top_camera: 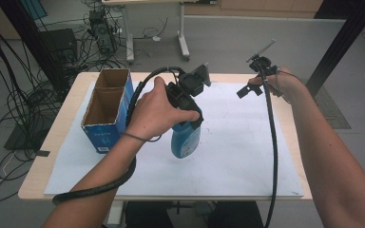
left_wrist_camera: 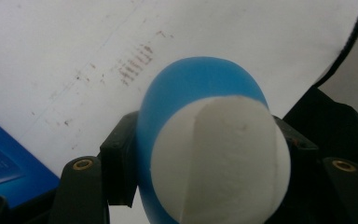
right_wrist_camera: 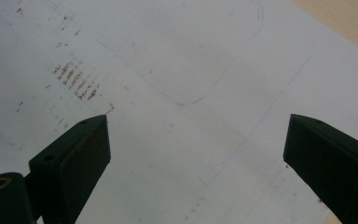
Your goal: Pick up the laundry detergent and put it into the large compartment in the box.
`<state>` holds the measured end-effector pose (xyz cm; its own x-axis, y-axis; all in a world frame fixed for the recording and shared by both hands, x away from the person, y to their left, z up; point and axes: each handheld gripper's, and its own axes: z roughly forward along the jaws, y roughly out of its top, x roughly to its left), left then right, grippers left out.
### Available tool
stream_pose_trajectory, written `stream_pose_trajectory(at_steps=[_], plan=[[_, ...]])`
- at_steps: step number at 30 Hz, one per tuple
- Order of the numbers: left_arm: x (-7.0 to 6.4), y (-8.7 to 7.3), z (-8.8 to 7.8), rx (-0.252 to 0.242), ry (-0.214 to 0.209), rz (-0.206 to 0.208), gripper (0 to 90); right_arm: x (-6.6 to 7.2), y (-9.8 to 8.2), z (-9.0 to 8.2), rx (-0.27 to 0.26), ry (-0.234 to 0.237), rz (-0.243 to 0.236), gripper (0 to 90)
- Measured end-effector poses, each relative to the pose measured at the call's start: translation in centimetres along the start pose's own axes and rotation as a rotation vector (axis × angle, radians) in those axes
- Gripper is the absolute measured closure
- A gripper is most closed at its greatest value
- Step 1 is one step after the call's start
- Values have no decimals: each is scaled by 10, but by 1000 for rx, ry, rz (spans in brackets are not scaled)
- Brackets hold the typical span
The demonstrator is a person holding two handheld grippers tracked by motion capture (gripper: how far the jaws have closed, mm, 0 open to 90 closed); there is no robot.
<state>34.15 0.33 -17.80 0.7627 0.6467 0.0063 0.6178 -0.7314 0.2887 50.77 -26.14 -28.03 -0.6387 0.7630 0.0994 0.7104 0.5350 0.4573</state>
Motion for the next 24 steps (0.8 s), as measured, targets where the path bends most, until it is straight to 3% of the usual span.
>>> stream_pose_trajectory(at_steps=[11, 24], plan=[[-7, 13, -41, -17, 14, 19, 377, 4, 2, 4, 3, 3, -9, 71], [1, 16, -64, -38, 3, -22, 377, 6, 2, 1, -8, 6, -12, 71]])
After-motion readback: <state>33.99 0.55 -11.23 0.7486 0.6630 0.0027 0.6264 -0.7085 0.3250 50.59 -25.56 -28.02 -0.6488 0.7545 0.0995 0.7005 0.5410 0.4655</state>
